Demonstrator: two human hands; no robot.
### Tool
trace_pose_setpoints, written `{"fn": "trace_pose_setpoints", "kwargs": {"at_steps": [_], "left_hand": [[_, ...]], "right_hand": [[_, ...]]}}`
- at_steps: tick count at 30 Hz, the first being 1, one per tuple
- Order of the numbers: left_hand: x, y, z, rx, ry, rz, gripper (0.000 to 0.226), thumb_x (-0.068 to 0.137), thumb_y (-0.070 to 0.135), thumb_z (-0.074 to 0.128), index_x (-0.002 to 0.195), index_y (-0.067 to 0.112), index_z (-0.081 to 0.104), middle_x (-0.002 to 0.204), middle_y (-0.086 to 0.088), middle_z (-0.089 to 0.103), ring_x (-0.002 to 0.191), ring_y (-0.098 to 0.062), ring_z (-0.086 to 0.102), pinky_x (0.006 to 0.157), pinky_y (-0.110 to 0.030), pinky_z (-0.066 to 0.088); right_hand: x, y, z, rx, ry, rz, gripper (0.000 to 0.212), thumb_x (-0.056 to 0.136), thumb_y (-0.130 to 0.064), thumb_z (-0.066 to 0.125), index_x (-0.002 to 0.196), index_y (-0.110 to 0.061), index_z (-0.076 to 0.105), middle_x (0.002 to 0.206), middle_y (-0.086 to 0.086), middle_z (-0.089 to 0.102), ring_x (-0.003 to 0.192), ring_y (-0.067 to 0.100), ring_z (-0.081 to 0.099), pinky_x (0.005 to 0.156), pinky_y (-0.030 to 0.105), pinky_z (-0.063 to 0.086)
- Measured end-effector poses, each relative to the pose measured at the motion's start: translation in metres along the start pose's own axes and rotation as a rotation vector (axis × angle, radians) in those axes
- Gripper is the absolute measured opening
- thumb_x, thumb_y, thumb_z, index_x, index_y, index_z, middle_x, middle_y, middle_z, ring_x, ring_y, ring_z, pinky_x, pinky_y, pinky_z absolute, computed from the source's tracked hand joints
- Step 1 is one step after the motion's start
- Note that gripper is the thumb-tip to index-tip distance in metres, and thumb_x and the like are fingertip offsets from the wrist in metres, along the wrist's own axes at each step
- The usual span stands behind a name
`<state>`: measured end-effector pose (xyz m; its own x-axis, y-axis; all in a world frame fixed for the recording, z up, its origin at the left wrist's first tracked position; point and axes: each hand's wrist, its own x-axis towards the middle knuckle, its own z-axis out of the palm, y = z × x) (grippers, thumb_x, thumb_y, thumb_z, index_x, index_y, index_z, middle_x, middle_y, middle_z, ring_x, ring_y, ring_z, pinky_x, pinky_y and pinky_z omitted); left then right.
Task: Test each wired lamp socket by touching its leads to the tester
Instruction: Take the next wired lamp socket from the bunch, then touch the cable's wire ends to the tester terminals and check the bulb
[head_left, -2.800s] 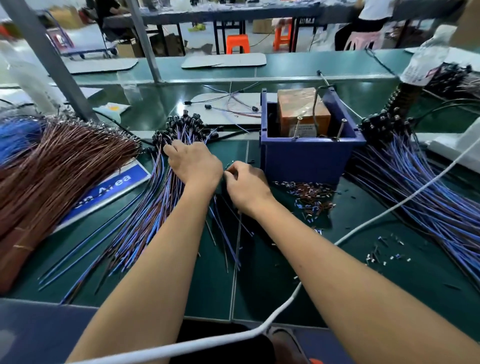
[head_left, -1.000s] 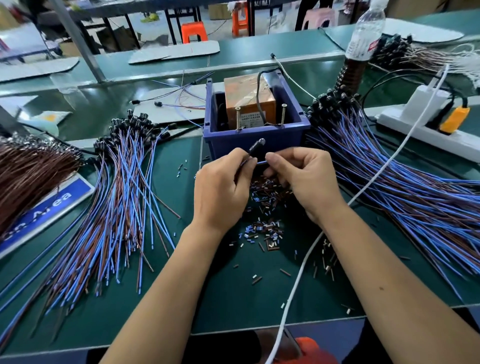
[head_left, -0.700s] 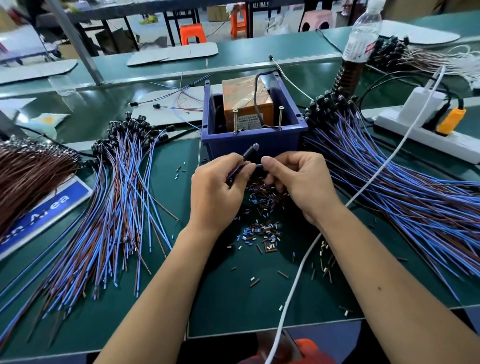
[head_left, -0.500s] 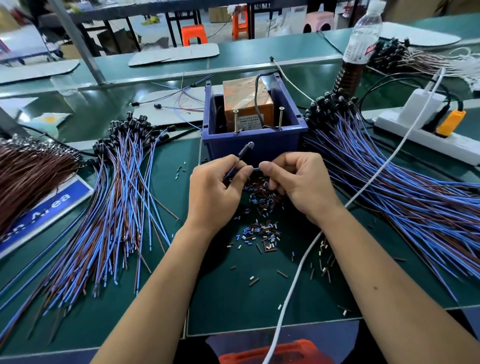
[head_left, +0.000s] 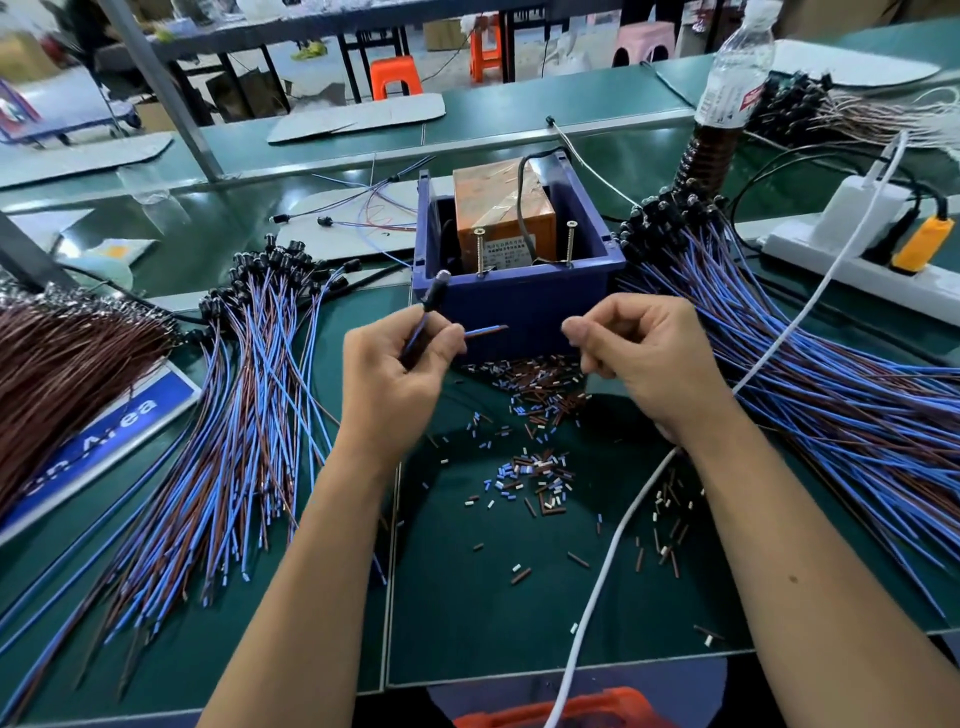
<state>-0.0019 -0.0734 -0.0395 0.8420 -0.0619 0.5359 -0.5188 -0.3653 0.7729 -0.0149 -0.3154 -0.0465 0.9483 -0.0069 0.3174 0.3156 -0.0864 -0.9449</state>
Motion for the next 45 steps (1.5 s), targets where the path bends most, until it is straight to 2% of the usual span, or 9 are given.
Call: {"fn": "trace_pose_setpoints", "kwargs": {"at_steps": [5, 8, 16, 19, 22, 26, 31, 37, 45], "left_hand": [[-0.004, 0.005, 0.012, -0.01, -0.049, -0.012, 0.024, 0.094, 0.018, 0.068, 0.072, 0.01, 0.067, 0.055, 0.006, 0.049, 0.053, -0.007, 0.038, 0.052, -0.027, 0.03], [-0.006, 0.007, 0.015, -0.015, -0.072, 0.0, 0.023, 0.093, 0.017, 0.069, 0.072, 0.009, 0.067, 0.055, 0.008, 0.049, 0.052, -0.005, 0.038, 0.052, -0.024, 0.031], [-0.007, 0.009, 0.024, -0.003, -0.085, 0.021, 0.022, 0.094, 0.017, 0.069, 0.074, 0.008, 0.069, 0.064, 0.001, 0.066, 0.059, -0.017, 0.059, 0.058, -0.033, 0.048], [-0.007, 0.014, 0.034, -0.018, -0.012, 0.031, 0.029, 0.098, 0.019, 0.067, 0.072, 0.005, 0.066, 0.065, 0.0, 0.067, 0.06, -0.021, 0.061, 0.059, -0.039, 0.05], [-0.009, 0.017, 0.041, -0.091, 0.032, 0.006, 0.03, 0.1, 0.017, 0.064, 0.078, -0.003, 0.065, 0.068, -0.001, 0.069, 0.064, -0.024, 0.067, 0.061, -0.044, 0.053], [-0.012, 0.023, 0.047, -0.108, 0.077, 0.009, 0.023, 0.101, 0.016, 0.065, 0.083, 0.003, 0.07, 0.075, 0.001, 0.074, 0.07, -0.023, 0.071, 0.065, -0.045, 0.057], [-0.013, 0.027, 0.052, -0.02, 0.361, 0.013, 0.017, 0.102, 0.023, 0.065, 0.091, 0.014, 0.074, 0.077, 0.007, 0.074, 0.07, -0.009, 0.067, 0.068, -0.035, 0.055], [-0.008, 0.024, 0.048, -0.1, 0.44, -0.01, 0.014, 0.1, 0.014, 0.068, 0.112, 0.013, 0.073, 0.073, 0.006, 0.073, 0.074, -0.017, 0.073, 0.077, -0.03, 0.056], [-0.008, 0.024, 0.049, -0.072, 0.447, -0.008, 0.014, 0.099, 0.013, 0.066, 0.109, 0.012, 0.075, 0.072, 0.005, 0.073, 0.07, -0.015, 0.071, 0.073, -0.023, 0.054]], "right_hand": [[-0.003, 0.0, 0.023, -0.066, -0.097, -0.035, 0.015, 0.085, -0.021, 0.086, 0.097, -0.015, 0.081, 0.081, 0.006, 0.076, 0.069, 0.008, 0.065, 0.064, 0.02, 0.052], [-0.004, -0.001, 0.027, 0.051, -0.054, -0.019, 0.005, 0.088, -0.016, 0.083, 0.092, -0.014, 0.081, 0.071, -0.002, 0.074, 0.059, 0.002, 0.062, 0.057, 0.013, 0.047], [-0.003, -0.002, 0.032, 0.26, 0.054, 0.07, 0.006, 0.094, -0.013, 0.075, 0.089, -0.01, 0.075, 0.068, 0.003, 0.063, 0.049, 0.011, 0.046, 0.044, 0.019, 0.036], [-0.005, -0.003, 0.039, 0.348, 0.029, 0.057, 0.009, 0.091, -0.019, 0.075, 0.091, -0.01, 0.075, 0.069, 0.004, 0.065, 0.049, 0.01, 0.048, 0.044, 0.018, 0.038], [-0.006, -0.006, 0.047, 0.357, 0.023, 0.042, 0.002, 0.093, -0.008, 0.074, 0.091, -0.007, 0.076, 0.065, 0.004, 0.067, 0.048, 0.007, 0.051, 0.044, 0.018, 0.04], [-0.006, -0.01, 0.047, 0.357, 0.085, 0.044, 0.008, 0.095, -0.005, 0.072, 0.088, -0.009, 0.076, 0.066, 0.007, 0.067, 0.048, 0.011, 0.049, 0.042, 0.02, 0.038], [-0.006, -0.015, 0.04, 0.346, 0.145, -0.025, 0.009, 0.105, -0.011, 0.06, 0.097, -0.011, 0.062, 0.098, 0.012, 0.077, 0.052, 0.017, 0.056, 0.039, 0.024, 0.039], [-0.006, -0.011, 0.036, -0.019, 0.419, -0.18, 0.007, 0.1, -0.014, 0.07, 0.099, -0.007, 0.07, 0.077, 0.003, 0.074, 0.052, 0.015, 0.06, 0.052, 0.024, 0.048], [-0.009, -0.014, 0.038, -0.342, 0.65, -0.297, 0.012, 0.1, -0.018, 0.067, 0.101, -0.015, 0.079, 0.077, -0.01, 0.073, 0.07, 0.008, 0.072, 0.064, 0.024, 0.057]]}}
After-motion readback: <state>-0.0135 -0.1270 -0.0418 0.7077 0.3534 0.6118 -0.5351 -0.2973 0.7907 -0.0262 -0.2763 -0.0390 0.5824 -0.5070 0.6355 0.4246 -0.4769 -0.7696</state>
